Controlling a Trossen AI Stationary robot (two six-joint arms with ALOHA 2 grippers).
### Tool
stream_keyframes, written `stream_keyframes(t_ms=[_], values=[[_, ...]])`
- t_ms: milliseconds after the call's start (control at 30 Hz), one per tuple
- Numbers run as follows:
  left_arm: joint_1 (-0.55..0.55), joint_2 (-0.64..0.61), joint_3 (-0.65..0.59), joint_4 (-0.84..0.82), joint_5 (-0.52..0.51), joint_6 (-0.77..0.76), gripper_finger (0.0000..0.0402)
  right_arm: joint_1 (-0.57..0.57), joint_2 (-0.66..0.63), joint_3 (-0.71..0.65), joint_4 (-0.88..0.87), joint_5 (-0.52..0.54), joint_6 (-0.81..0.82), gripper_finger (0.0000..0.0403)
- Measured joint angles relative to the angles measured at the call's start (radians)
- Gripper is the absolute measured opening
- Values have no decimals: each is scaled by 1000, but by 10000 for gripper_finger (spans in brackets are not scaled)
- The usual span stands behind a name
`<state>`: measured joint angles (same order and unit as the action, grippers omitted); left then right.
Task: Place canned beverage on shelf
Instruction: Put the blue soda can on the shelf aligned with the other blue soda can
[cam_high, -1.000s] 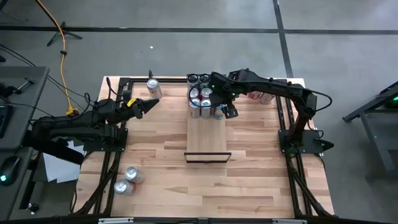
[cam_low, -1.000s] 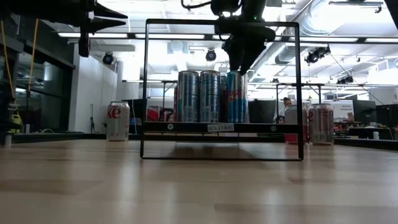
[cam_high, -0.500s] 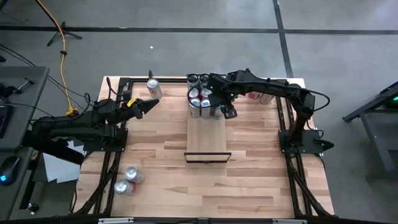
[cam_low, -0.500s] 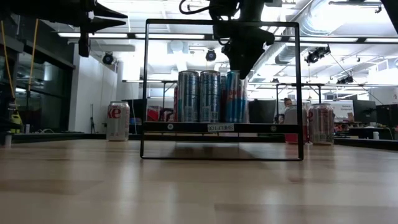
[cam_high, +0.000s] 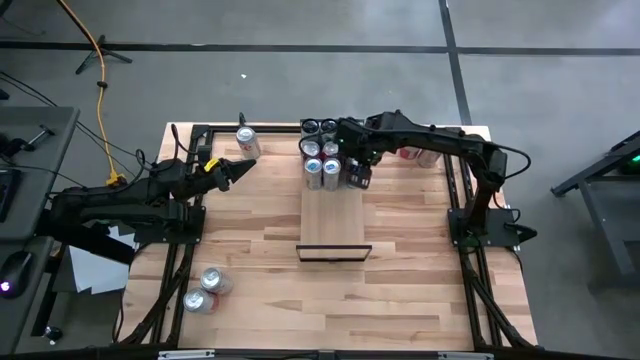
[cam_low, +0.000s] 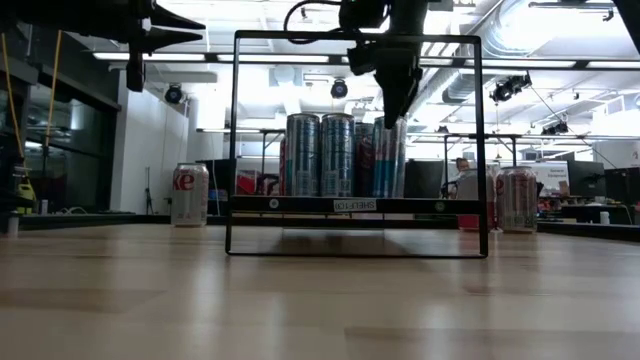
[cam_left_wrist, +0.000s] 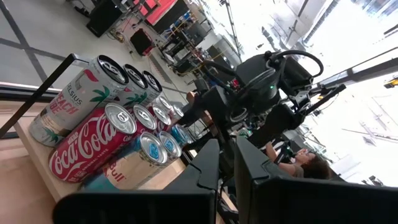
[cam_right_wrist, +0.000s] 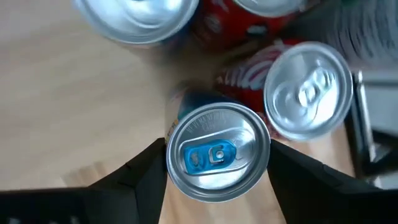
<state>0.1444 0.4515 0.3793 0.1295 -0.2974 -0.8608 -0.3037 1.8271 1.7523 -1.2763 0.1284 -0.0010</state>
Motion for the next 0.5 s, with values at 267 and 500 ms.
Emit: stream_keyframes(t_ms=[267,500], values=[[0,0,0,0,0,0,0,19,0,0,0,-1,157,243],[0,0,0,0,0,0,0,16,0,0,15,2,187,243]])
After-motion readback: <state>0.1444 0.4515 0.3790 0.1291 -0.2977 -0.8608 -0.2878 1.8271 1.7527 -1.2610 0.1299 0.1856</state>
